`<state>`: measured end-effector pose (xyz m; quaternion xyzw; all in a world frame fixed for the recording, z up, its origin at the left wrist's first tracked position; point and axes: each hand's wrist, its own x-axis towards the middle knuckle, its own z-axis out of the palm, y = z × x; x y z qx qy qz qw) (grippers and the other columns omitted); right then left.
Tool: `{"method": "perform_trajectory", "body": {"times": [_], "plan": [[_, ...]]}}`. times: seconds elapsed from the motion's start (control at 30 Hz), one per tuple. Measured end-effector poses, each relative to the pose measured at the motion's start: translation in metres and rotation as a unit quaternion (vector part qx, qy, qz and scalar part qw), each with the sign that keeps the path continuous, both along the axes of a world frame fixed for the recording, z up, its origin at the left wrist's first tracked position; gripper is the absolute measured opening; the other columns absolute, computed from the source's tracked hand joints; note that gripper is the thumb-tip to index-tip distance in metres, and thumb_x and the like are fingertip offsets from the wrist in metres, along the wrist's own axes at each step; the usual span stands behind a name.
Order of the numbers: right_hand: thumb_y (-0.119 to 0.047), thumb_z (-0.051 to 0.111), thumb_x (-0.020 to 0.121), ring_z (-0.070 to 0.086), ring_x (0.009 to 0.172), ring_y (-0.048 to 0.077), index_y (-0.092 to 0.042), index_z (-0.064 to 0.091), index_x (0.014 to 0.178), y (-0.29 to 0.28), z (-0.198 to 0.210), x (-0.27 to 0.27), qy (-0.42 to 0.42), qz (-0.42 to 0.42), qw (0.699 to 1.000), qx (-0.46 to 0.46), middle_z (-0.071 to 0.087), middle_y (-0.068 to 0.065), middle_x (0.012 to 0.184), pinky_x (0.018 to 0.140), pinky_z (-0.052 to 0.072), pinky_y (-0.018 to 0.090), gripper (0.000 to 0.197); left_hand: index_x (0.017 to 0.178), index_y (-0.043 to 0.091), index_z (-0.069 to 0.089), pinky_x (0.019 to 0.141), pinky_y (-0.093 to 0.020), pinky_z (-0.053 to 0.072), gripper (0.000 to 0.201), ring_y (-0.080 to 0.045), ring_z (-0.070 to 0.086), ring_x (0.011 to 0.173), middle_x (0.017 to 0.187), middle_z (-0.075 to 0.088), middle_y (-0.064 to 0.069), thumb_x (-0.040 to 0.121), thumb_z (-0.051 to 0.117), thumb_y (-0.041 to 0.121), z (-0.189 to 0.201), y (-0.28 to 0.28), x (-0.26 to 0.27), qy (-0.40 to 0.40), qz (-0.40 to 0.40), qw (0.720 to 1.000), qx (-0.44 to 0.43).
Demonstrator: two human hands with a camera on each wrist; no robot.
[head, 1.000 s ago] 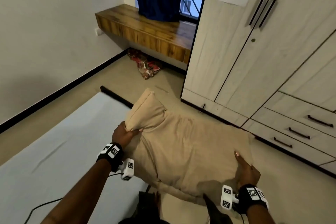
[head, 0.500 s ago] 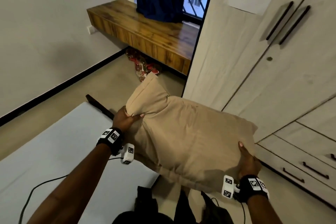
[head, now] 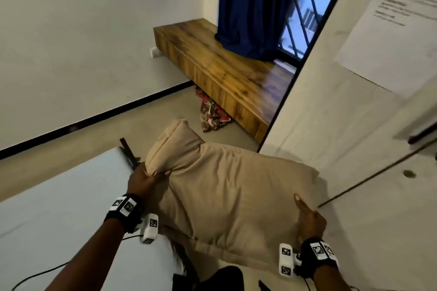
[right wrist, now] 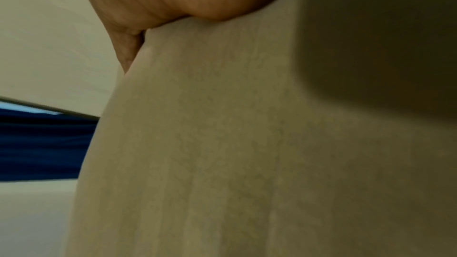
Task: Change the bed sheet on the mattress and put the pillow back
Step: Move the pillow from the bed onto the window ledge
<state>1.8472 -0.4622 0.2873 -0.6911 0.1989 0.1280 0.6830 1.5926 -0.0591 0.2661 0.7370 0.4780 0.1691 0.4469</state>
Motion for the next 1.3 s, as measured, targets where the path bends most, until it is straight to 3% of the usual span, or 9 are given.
{"method": "perform_trajectory", "body": {"times": [0.2,0.33,0.43,0.5,0.7,0.83,0.93,1.17,1.3], "plan": [[-0.031,0.093,0.064,0.070,0.091,0.027,-0.009,0.076,0.093,0.105,-0.011,0.068,-0.021,0.105,0.994,0.030,0.077,0.003,0.097,0.083,0.056,0.039,0.040,0.115,0.017,0.062,0.082,-0.046,0.055,0.085,-0.036,0.065,0.096,0.111,0.069,-0.013,0.054,0.071,0.076,0.000,0.069,0.012,0.051,0.092,0.994,0.035],[-0.044,0.097,0.054,0.072,0.097,0.028,-0.008,0.075,0.107,0.194,-0.026,0.127,-0.002,0.162,0.986,0.029,0.077,0.002,0.101,0.089,0.059,0.048,0.068,0.107,0.025,0.063,0.081,-0.047,0.056,0.076,-0.035,0.067,0.092,0.104,0.072,-0.009,0.055,0.074,0.080,-0.006,0.138,0.039,0.061,0.144,0.987,0.042],[-0.041,0.098,0.054,0.069,0.109,0.024,-0.016,0.070,0.121,0.269,-0.032,0.171,-0.036,0.184,0.981,0.052,0.074,-0.003,0.116,0.098,0.054,0.052,0.077,0.107,0.025,0.063,0.079,-0.048,0.057,0.080,-0.033,0.067,0.091,0.102,0.072,-0.008,0.053,0.074,0.082,-0.006,0.198,0.067,0.056,0.183,0.981,0.036],[-0.038,0.097,0.060,0.065,0.117,0.019,-0.023,0.064,0.132,0.322,-0.021,0.194,-0.071,0.177,0.980,0.058,0.068,-0.007,0.128,0.103,0.051,0.050,0.081,0.107,0.025,0.063,0.078,-0.047,0.057,0.079,-0.032,0.068,0.090,0.101,0.073,-0.007,0.053,0.075,0.082,0.003,0.241,0.088,0.060,0.186,0.980,0.037],[-0.044,0.094,0.058,0.068,0.107,0.022,-0.017,0.070,0.120,0.436,0.000,0.276,-0.047,0.136,0.986,0.083,0.072,-0.001,0.119,0.098,0.054,0.046,0.072,0.110,0.016,0.068,0.074,-0.041,0.049,0.088,-0.038,0.068,0.096,0.105,0.073,-0.016,0.051,0.064,0.080,0.070,0.349,0.183,0.058,0.153,0.982,0.094],[-0.043,0.097,0.053,0.073,0.099,0.029,-0.014,0.077,0.106,0.471,0.005,0.339,-0.040,0.091,0.992,0.082,0.077,0.005,0.105,0.088,0.057,0.059,0.064,0.103,0.017,0.065,0.073,-0.041,0.050,0.084,-0.035,0.067,0.093,0.098,0.072,-0.012,0.052,0.067,0.083,0.092,0.405,0.272,0.036,0.131,0.986,0.097],[-0.046,0.096,0.051,0.072,0.084,0.026,-0.017,0.079,0.099,0.483,0.009,0.387,-0.022,0.053,0.995,0.077,0.077,0.010,0.099,0.081,0.058,0.061,0.059,0.103,0.013,0.064,0.074,-0.041,0.049,0.084,-0.037,0.066,0.091,0.098,0.071,-0.015,0.054,0.062,0.082,0.099,0.435,0.343,0.023,0.096,0.988,0.118],[-0.057,0.089,0.059,0.071,0.089,0.021,-0.016,0.076,0.106,0.493,0.017,0.485,-0.080,-0.016,0.997,0.017,0.077,-0.001,0.098,0.087,0.058,0.047,0.064,0.104,0.020,0.063,0.076,-0.042,0.052,0.081,-0.033,0.065,0.086,0.094,0.070,-0.006,0.054,0.065,0.084,0.105,0.479,0.511,0.015,0.033,0.992,0.121],[-0.053,0.087,0.065,0.068,0.079,0.025,-0.010,0.076,0.092,0.489,0.023,0.527,-0.065,-0.075,0.995,-0.005,0.076,0.001,0.085,0.076,0.057,0.039,0.051,0.109,0.021,0.063,0.079,-0.044,0.054,0.079,-0.035,0.066,0.090,0.100,0.072,-0.009,0.059,0.073,0.081,0.113,0.501,0.612,0.022,-0.042,0.991,0.128]]}}
